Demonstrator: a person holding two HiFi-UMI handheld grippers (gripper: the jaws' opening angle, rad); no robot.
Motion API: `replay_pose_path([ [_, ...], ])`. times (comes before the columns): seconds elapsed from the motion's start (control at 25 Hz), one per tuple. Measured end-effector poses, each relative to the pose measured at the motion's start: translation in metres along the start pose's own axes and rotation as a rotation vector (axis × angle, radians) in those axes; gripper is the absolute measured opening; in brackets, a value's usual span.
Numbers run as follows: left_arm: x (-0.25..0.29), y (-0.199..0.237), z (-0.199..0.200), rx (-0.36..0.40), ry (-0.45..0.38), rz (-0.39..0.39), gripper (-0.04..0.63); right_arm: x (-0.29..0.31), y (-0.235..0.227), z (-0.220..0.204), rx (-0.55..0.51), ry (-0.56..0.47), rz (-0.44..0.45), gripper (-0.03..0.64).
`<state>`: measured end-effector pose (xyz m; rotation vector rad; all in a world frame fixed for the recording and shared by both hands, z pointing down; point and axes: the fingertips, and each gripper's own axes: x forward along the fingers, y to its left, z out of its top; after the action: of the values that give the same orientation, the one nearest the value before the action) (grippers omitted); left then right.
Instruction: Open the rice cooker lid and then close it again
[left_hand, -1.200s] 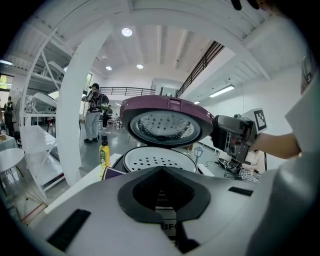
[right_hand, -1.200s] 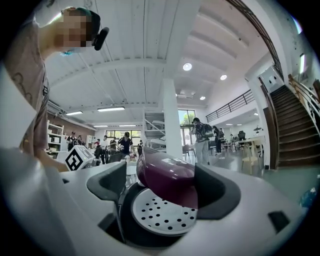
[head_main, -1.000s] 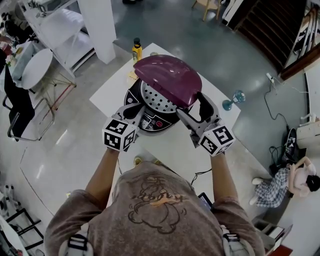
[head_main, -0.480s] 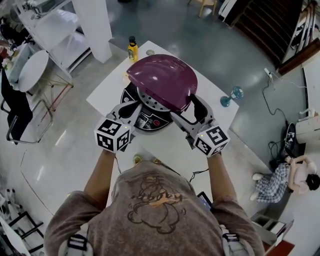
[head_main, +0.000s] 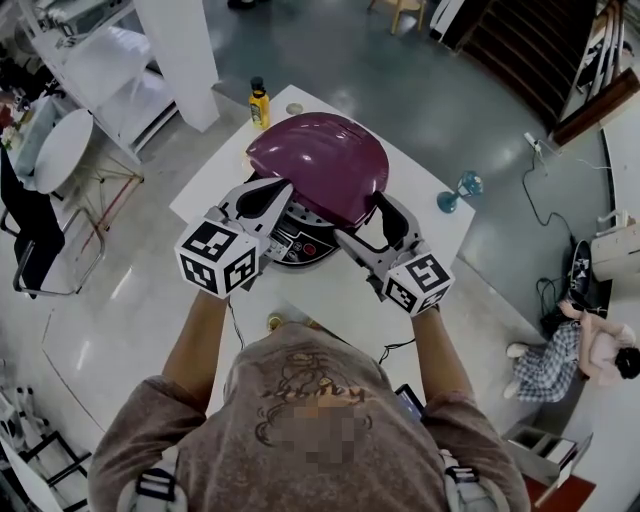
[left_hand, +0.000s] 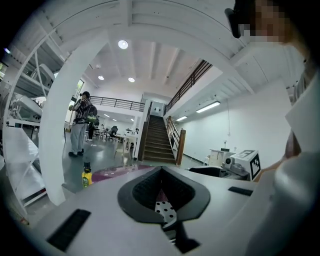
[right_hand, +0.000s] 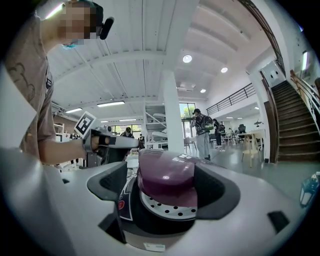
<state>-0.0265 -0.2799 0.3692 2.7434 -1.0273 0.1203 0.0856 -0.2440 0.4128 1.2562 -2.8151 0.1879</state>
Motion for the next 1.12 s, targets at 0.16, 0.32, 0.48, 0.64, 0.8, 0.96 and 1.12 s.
replay_pose_path([
  [0.16, 0.012, 0.0, 0.004, 0.023, 0.011, -0.002, 0.021, 0.0, 0.0, -0.003, 0.003, 0.003, 0.003, 0.41],
  [0.32, 0.018, 0.002, 0.001, 0.024, 0.034, 0.003, 0.021, 0.0, 0.001, -0.003, -0.004, 0.007, 0.004, 0.408],
  [0.48, 0.021, 0.004, -0.002, 0.022, 0.051, 0.011, 0.021, -0.001, 0.0, -0.002, -0.005, 0.007, 0.007, 0.407],
  [0.64, 0.025, 0.006, -0.006, 0.036, 0.066, 0.02, 0.021, -0.001, 0.0, -0.004, 0.004, 0.006, 0.014, 0.399],
  [0.8, 0.026, 0.008, -0.012, 0.04, 0.082, 0.022, 0.021, -0.001, -0.001, -0.007, 0.022, 0.008, 0.02, 0.396],
  [0.96, 0.025, 0.008, -0.019, 0.035, 0.101, 0.021, 0.021, -0.002, 0.0, -0.011, 0.039, 0.01, 0.022, 0.39],
  [1.12, 0.023, 0.009, -0.028, 0.02, 0.117, 0.019, 0.021, -0.001, 0.002, -0.016, 0.052, 0.018, 0.022, 0.382],
])
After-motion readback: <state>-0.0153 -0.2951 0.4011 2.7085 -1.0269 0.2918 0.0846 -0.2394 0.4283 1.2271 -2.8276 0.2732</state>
